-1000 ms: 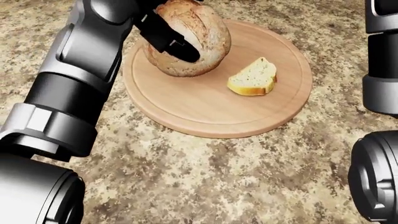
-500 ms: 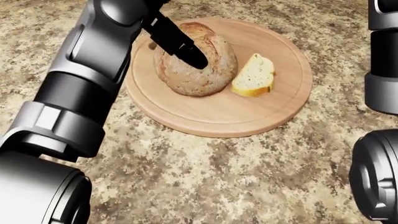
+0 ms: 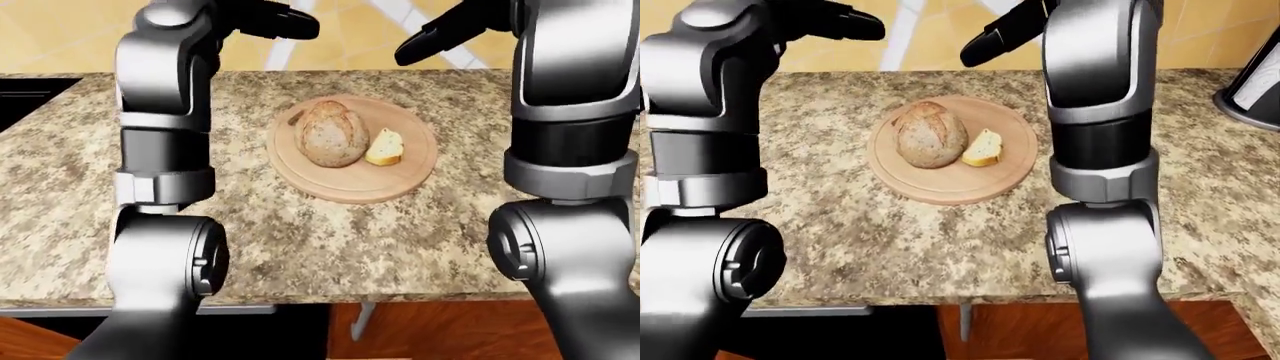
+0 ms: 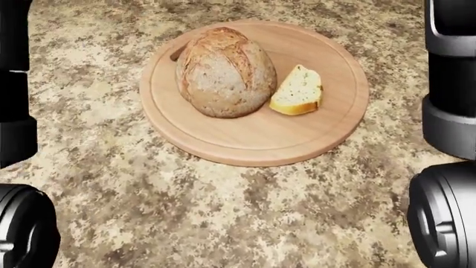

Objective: Place all breads on the cutting board.

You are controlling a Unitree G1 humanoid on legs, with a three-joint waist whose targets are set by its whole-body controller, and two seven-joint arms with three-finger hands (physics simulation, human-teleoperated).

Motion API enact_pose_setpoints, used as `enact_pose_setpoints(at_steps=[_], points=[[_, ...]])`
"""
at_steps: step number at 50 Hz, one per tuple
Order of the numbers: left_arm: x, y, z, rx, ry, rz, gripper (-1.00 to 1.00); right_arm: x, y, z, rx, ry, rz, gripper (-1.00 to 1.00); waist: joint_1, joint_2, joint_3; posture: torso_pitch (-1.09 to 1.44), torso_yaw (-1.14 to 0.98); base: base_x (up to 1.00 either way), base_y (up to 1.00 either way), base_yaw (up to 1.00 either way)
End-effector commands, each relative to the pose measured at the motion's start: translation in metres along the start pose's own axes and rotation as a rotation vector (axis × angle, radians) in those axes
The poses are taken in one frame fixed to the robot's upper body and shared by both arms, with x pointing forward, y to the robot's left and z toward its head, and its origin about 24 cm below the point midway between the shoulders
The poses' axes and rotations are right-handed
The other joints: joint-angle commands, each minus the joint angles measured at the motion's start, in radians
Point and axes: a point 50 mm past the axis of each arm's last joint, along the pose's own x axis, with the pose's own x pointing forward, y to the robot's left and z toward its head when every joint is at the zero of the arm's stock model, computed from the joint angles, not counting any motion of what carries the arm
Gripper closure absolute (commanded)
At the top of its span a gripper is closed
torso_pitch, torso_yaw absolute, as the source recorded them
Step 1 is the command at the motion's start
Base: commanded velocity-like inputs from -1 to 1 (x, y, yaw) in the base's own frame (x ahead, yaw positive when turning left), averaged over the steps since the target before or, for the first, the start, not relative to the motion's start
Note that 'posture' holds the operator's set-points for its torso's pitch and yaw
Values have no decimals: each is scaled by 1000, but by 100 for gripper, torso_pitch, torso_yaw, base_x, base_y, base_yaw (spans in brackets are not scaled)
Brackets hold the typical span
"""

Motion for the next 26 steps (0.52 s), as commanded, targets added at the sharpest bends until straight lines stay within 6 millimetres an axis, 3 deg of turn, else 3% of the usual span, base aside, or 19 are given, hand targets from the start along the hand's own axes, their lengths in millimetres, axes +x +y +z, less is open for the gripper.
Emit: enact_pose_setpoints(at_steps=[1,5,11,17,26], points=[[-12,2,20,4,-110,36,-100,-16,-9,18,0,-74,-49,-100,0,-2,-25,0,0,0,0,0],[-28,10,31,-41,-202,108,-100,-32,-11,25,-22,-133,-96,-100,-1,2,-24,0,0,0,0,0],[-47,18,29,-57,-292,179,-100,-52,-16,41,-95,-321,-203,-100,-3,7,-19,0,0,0,0,0],[-74,26,54,-74,-492,235,-100,-63,-10,47,-103,-393,-221,-100,-8,13,-15,0,0,0,0,0],[-94,38,79,-164,-662,301,-100,-81,-13,70,-109,-528,-262,-100,-10,19,-8,0,0,0,0,0]])
